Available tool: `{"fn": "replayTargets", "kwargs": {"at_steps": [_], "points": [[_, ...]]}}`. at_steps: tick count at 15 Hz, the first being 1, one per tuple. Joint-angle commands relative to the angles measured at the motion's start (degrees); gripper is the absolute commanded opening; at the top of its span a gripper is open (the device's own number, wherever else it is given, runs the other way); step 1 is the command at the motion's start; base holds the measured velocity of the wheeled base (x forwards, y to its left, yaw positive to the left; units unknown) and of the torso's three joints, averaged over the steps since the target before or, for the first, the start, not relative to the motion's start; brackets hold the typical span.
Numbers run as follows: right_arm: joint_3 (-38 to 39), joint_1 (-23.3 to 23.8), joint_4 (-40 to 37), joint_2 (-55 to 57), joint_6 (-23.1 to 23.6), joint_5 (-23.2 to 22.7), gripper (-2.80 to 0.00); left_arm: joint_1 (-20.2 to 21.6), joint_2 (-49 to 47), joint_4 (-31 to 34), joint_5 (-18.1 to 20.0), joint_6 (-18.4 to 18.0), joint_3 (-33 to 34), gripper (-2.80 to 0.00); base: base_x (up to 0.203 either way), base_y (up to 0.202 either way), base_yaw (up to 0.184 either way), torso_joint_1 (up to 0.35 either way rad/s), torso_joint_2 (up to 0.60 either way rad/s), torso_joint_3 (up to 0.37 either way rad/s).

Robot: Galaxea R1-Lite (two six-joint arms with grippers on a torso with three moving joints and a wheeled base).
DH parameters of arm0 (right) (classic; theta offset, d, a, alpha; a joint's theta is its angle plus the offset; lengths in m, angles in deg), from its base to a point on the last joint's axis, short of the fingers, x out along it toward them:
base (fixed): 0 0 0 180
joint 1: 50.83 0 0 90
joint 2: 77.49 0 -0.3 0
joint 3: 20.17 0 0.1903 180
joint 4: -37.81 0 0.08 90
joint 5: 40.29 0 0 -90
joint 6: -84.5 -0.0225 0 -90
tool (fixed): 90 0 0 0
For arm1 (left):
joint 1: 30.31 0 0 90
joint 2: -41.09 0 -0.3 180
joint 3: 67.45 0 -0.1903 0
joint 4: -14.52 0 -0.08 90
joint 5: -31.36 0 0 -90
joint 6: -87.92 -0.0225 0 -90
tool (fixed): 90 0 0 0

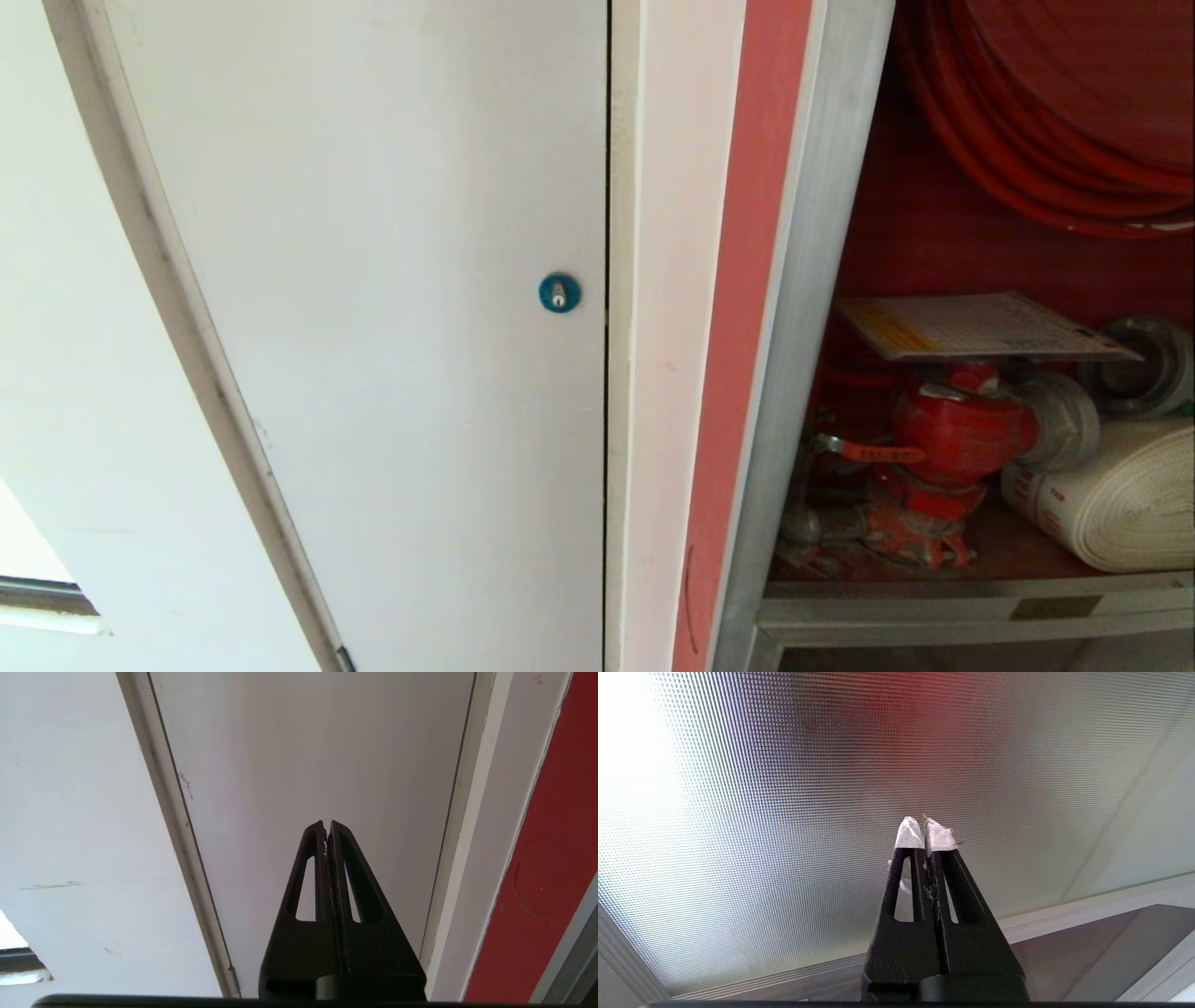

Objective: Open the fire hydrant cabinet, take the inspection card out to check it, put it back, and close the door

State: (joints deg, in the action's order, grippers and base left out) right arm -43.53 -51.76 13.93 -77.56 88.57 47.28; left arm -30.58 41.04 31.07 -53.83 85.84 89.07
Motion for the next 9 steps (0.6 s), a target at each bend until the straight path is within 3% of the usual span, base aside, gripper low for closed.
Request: {"fn": "replayTargets", "kwargs": {"at_steps": [1,5,9], "points": [[0.1,0.0,0.0,0.1,0.1,0.0,-2.8,0.0,0.0,1.1,-0.6,0.0,0.1,-2.8,0.0,0.0,0.0,0.0,0.0,0.0],[0.1,0.0,0.0,0.1,0.1,0.0,-2.8,0.0,0.0,5.8,-5.1,-0.2,0.1,-2.8,0.0,0.0,0.0,0.0,0.0,0.0],[0.1,0.0,0.0,0.1,0.1,0.0,-2.8,0.0,0.0,6.8,-5.2,0.2,0.1,-2.8,0.0,0.0,0.0,0.0,0.0,0.0]]}}
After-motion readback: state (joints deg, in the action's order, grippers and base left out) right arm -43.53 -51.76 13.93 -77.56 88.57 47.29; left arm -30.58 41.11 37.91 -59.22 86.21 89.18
